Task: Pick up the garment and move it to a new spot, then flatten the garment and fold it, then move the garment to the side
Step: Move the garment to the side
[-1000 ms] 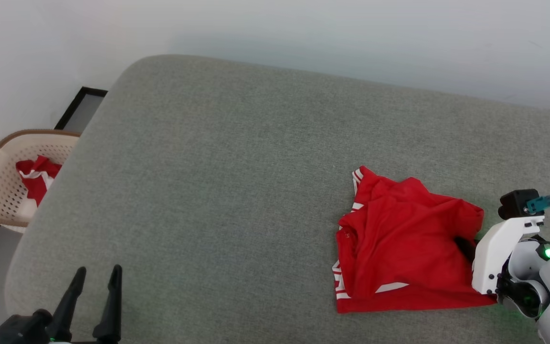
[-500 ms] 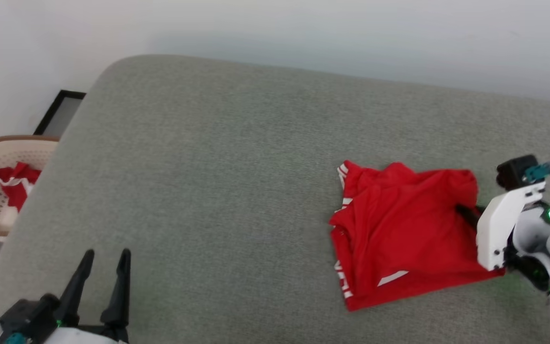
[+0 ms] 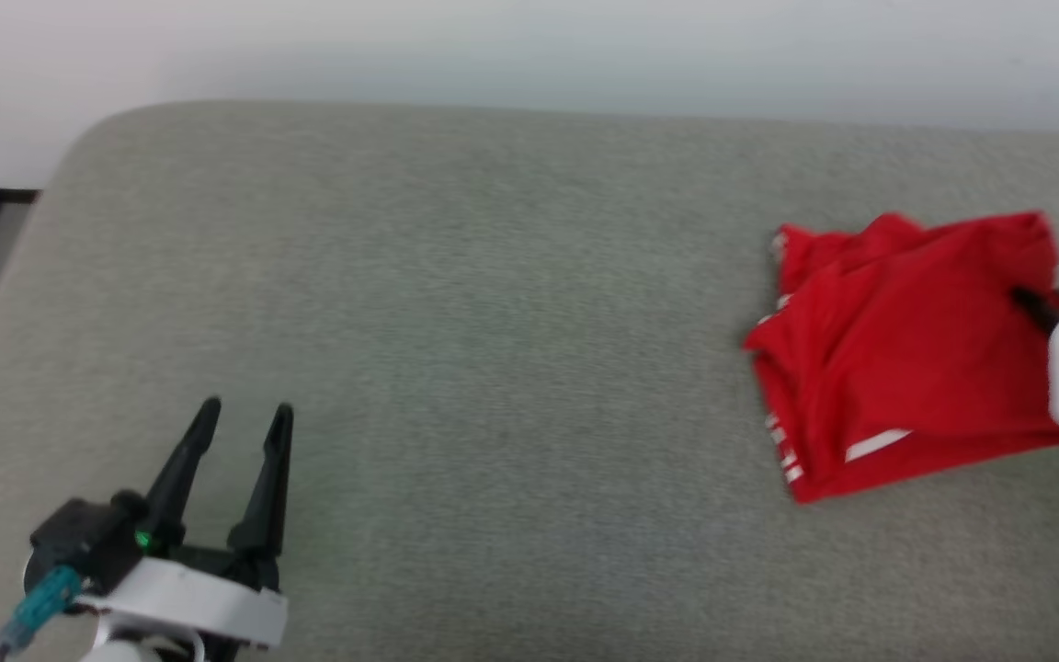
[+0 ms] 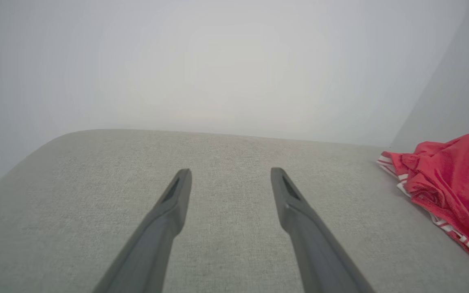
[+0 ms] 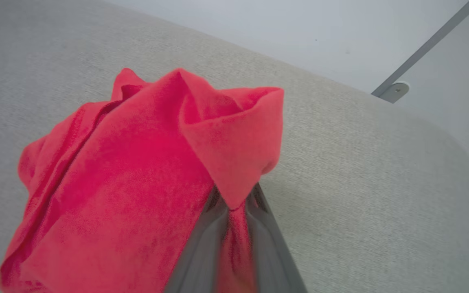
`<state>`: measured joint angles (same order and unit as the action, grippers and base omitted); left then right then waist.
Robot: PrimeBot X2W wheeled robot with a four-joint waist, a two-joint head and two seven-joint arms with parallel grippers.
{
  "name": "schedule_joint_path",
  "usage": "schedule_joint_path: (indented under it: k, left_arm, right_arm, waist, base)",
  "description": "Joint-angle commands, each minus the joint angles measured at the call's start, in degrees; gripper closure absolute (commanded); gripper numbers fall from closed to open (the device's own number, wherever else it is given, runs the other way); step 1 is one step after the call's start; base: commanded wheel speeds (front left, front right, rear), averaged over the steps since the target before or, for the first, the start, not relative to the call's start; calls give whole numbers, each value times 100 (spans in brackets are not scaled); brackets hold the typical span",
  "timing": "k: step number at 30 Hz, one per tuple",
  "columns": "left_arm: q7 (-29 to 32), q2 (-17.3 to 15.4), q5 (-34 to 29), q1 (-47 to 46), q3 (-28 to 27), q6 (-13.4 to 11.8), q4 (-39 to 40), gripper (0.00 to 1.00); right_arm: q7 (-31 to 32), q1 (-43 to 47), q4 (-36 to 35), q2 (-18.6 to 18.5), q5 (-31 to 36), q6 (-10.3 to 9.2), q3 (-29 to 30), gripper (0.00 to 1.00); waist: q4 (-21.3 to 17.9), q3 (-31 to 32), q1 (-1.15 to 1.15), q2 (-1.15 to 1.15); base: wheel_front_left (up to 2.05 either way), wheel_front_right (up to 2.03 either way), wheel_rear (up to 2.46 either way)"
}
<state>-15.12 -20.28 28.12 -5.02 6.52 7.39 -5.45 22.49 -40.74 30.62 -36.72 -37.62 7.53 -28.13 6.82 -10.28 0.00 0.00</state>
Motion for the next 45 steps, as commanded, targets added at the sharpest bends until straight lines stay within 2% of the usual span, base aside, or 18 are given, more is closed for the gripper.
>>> schedule_joint_path:
  k: [1, 14, 25, 30, 38, 45]
  left_arm:
    - [3, -25, -20, -121, 23, 15, 7, 0]
    - [3, -266, 5, -1106, 553, 15, 12, 0]
    - [4, -424, 35, -1688, 913, 15, -16, 0]
    - [4, -486, 86, -1872, 1017, 15, -41, 0]
    - [4, -561, 142, -2086, 1181, 15, -65, 0]
    - [4, -601, 137, -2181, 1218, 15, -111, 0]
  right_arm:
    - [16, -87, -54, -88, 65, -10, 33, 100]
    - [-9, -704, -307, -1060, 377, -10, 98, 100]
    - [-386, -1242, 71, -1696, 946, -11, -290, 100]
    - [-594, -1401, 451, -1657, 1150, -11, -375, 100]
    - [-989, -1622, 1293, -1129, 1412, -10, -440, 100]
    - [-1162, -1877, 1754, -769, 1542, -10, -539, 100]
  waist:
    - [-333, -249, 0, 0]
    - [-1147, -966, 0, 0]
    - [-1373, -1510, 0, 0]
    - [-1364, -1717, 0, 0]
    - [-1300, -1969, 0, 0]
    - [-1333, -2067, 0, 0]
  base:
    - [0, 0, 0]
    - [0, 0, 0]
    - [0, 0, 0]
    - [0, 0, 0]
    - [0, 0, 0]
    - [0, 0, 0]
